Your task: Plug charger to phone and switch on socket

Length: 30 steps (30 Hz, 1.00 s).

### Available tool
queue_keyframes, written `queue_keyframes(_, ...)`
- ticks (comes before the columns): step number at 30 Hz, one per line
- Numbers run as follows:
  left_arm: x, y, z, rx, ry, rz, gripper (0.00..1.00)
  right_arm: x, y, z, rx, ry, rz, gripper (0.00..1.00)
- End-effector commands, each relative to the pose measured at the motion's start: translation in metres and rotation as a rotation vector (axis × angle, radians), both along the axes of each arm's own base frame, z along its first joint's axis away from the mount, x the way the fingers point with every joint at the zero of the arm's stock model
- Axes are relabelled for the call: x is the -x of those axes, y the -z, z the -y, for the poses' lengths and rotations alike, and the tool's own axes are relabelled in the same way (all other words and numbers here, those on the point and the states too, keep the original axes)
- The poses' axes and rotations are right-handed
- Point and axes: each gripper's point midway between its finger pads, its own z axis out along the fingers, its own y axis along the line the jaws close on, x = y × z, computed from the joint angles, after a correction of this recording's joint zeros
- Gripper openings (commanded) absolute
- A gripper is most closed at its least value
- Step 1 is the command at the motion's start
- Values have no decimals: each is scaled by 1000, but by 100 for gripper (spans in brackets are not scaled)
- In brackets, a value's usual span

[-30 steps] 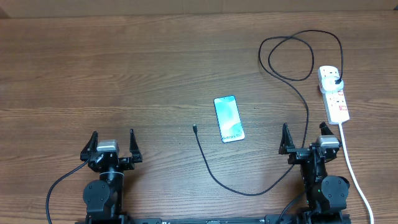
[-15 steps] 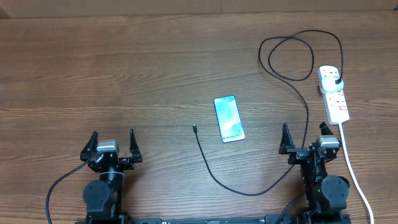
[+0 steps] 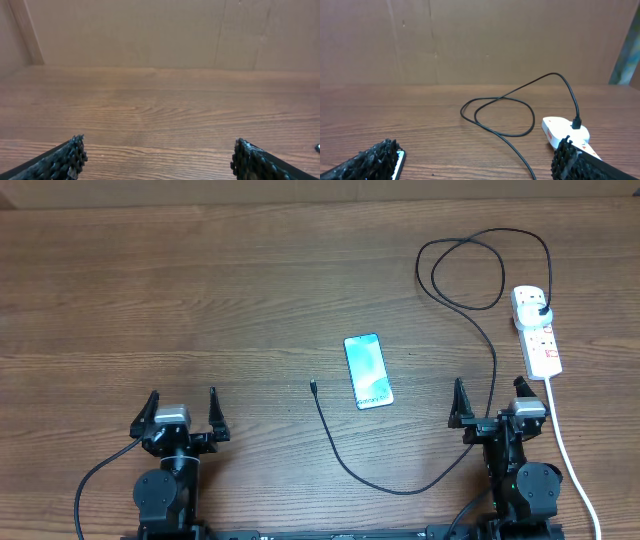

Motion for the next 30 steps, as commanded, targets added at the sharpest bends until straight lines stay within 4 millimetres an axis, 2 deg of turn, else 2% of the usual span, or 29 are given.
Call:
queue_keyframes(1,0,0,3,88,9,5,100,0,3,2,0,9,-3,100)
queue_keyframes(6,0,-1,10,187,45,7,100,0,3,2,0,9,-3,100)
queue_keyframes(12,3,-6,43,232,236,1,100,0,3,2,0,9,-3,100)
queue_keyframes(17,7,-11,52,242,282,-36,100,0,3,2,0,9,-4,100)
queue_keyframes(20,9,-24,53,247,281,-74,100,0,3,2,0,9,-3,100)
queue_keyframes(24,8,-53,57,229,294,-114,100,0,3,2,0,9,-3,100)
queue_keyframes(30,-9,-77,68,230,312,-247,100,0,3,2,0,9,-4,100)
